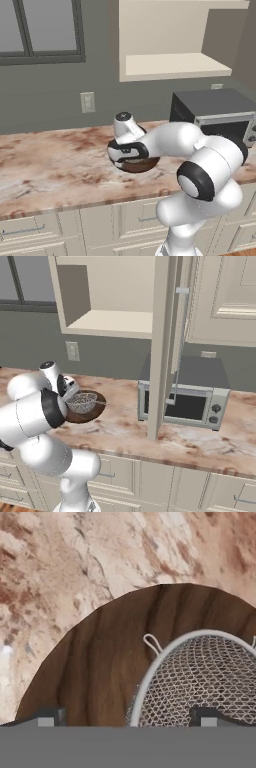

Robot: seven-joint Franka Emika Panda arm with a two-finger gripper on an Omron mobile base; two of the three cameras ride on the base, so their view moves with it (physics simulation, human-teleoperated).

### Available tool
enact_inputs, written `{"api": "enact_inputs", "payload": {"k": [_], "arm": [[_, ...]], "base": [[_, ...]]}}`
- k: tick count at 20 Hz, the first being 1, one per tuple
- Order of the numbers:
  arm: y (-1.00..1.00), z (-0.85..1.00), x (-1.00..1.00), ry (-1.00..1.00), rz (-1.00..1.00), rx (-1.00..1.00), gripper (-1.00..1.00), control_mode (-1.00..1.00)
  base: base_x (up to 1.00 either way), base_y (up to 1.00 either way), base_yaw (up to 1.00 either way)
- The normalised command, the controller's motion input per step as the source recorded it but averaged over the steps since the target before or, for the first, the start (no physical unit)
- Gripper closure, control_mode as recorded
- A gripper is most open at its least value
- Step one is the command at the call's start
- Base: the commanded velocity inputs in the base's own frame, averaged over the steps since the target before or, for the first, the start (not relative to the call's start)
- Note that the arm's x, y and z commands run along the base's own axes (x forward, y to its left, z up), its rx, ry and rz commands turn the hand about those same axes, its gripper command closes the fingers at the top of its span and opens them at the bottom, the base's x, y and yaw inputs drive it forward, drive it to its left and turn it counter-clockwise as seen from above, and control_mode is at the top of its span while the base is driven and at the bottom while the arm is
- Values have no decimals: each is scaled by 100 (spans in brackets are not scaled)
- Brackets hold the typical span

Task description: Open the cabinet and setup a tea strainer by placing it in the bowl upright.

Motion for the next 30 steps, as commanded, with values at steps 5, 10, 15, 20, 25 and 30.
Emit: {"api": "enact_inputs", "payload": {"k": [5,10,15,20,25,30], "arm": [[0,34,-5,-5,0,0,-100,-100],[-7,20,-13,-1,-6,0,-100,-100],[-30,16,-31,0,-18,0,-100,-100],[-56,51,-40,-4,-21,0,-100,-100],[-64,70,-46,-8,-28,0,-100,-100],[-66,74,-57,-8,-33,5,-100,-100]], "base": [[0,0,0],[0,0,0],[0,0,0],[0,0,0],[0,0,0],[0,0,0]]}}
